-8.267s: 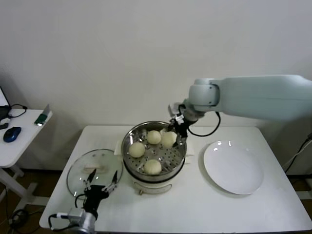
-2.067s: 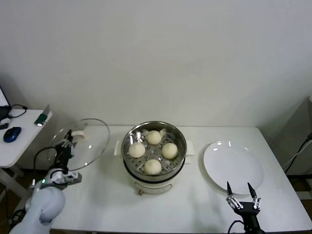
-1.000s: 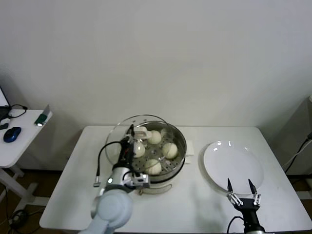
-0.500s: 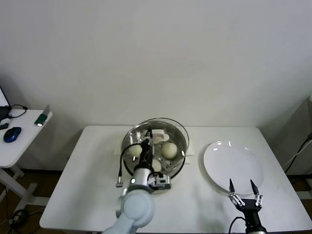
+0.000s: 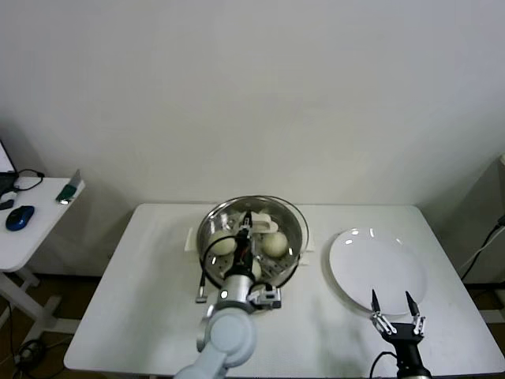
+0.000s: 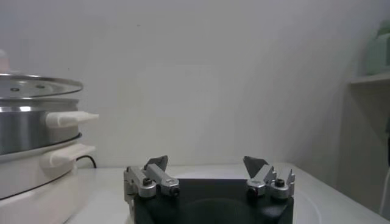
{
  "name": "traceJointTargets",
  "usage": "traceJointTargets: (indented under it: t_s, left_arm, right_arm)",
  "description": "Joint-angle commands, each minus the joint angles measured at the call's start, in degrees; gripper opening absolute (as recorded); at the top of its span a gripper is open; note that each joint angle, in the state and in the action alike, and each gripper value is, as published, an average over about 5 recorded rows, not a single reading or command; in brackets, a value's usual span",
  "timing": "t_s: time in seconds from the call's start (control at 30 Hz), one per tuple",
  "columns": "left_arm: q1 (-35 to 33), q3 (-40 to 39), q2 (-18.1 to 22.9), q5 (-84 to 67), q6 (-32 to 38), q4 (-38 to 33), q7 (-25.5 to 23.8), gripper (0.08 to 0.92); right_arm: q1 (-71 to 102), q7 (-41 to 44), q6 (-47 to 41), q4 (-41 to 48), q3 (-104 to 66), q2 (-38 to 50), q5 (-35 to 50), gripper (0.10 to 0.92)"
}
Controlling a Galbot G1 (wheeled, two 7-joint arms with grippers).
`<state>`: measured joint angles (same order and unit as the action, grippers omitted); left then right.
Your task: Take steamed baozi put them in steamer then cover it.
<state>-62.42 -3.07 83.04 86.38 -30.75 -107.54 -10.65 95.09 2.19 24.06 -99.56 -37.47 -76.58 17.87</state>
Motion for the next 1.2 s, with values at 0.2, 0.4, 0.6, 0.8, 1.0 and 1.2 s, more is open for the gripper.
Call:
traceJointTargets:
  t_s: [0.2, 0.4, 0.6, 0.8, 1.0, 1.2]
  left_arm:
    - [0.2, 1.1, 0.0, 1.7, 0.2, 2.9, 0.7, 0.140]
    - [0.5, 1.9, -0.6, 1.3, 0.3, 3.0, 0.6, 0.140]
    - [0.6, 1.9, -1.0, 1.0, 0.8, 2.8, 0.5, 0.140]
    - [0.4, 1.5, -1.3, 1.1, 1.5, 2.1, 0.3, 0.153]
    - [-0.2, 0.9, -1.6, 0.5, 2.4, 1.3, 0.6, 0.301]
    - [-0.6, 0.8, -2.7, -0.8, 2.4, -1.8, 0.0, 0.474]
  right_arm:
    - [0.2, -0.1, 0.4, 0.0, -0.1, -0.5, -0.2, 0.823]
    - [0.4, 0.0, 0.6, -0.1, -0.1, -0.7, -0.3, 0.823]
    - [0.6, 0.1, 0.7, -0.2, -0.2, -0.8, -0.4, 0.823]
    - [0.4, 0.1, 0.6, -0.1, -0.2, -1.0, -0.5, 0.823]
    - [0.2, 0.1, 0.6, 0.1, -0.2, -1.4, -0.8, 0.823]
    - [0.3, 0.2, -0.1, 0.0, -0.1, -1.4, -1.0, 0.823]
